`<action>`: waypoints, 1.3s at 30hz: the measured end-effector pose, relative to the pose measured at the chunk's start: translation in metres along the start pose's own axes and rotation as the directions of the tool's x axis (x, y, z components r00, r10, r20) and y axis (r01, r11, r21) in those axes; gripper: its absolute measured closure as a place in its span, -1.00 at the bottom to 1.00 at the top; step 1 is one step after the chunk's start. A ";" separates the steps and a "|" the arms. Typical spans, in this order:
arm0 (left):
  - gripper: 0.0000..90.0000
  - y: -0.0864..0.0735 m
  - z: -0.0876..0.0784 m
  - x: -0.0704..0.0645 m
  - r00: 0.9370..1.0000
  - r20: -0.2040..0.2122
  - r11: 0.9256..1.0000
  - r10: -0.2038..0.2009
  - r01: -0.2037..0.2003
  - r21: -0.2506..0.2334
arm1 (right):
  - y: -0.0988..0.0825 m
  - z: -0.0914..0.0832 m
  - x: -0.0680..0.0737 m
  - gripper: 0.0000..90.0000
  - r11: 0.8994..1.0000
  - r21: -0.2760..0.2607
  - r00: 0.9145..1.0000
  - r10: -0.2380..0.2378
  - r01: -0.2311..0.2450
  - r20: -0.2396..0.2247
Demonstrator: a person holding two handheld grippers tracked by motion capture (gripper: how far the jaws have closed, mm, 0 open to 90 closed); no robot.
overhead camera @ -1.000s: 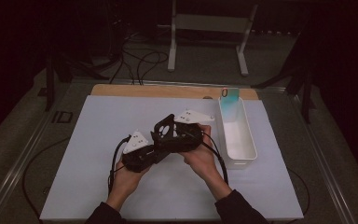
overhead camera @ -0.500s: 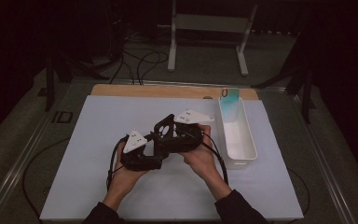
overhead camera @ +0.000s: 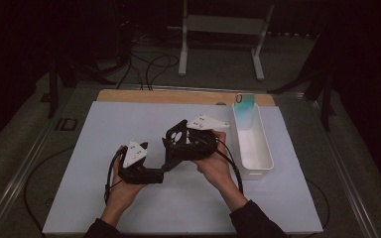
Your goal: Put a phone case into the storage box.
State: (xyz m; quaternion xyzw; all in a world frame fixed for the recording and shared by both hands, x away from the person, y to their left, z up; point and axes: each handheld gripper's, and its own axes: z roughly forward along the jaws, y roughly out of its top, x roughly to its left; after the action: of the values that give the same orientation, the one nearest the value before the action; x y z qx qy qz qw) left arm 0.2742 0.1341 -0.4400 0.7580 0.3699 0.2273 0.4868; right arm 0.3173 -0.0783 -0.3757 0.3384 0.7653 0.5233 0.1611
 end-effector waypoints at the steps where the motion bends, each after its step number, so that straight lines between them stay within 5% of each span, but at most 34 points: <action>1: -0.92 -0.001 -0.002 0.002 1.000 -0.002 1.000 -0.004 0.004 -0.005 | 0.000 0.000 -0.001 -0.68 1.000 -0.002 1.000 0.000 0.000 -0.001; 12: -0.97 -0.018 -0.022 0.023 0.997 -0.074 1.000 -0.001 0.000 -0.020 | 0.000 0.000 -0.003 -0.68 1.000 0.002 1.000 -0.005 0.005 0.015; 39: -1.00 -0.082 -0.070 0.064 0.987 -0.155 0.999 -0.041 0.035 -0.041 | 0.001 -0.001 -0.014 -0.68 1.000 0.005 0.998 0.001 -0.001 0.055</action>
State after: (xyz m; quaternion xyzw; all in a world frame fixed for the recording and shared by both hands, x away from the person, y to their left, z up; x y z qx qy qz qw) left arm 0.2370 0.2445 -0.4853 0.7212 0.4166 0.2839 0.4751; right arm 0.3276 -0.0885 -0.3758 0.3534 0.7618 0.5119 0.1811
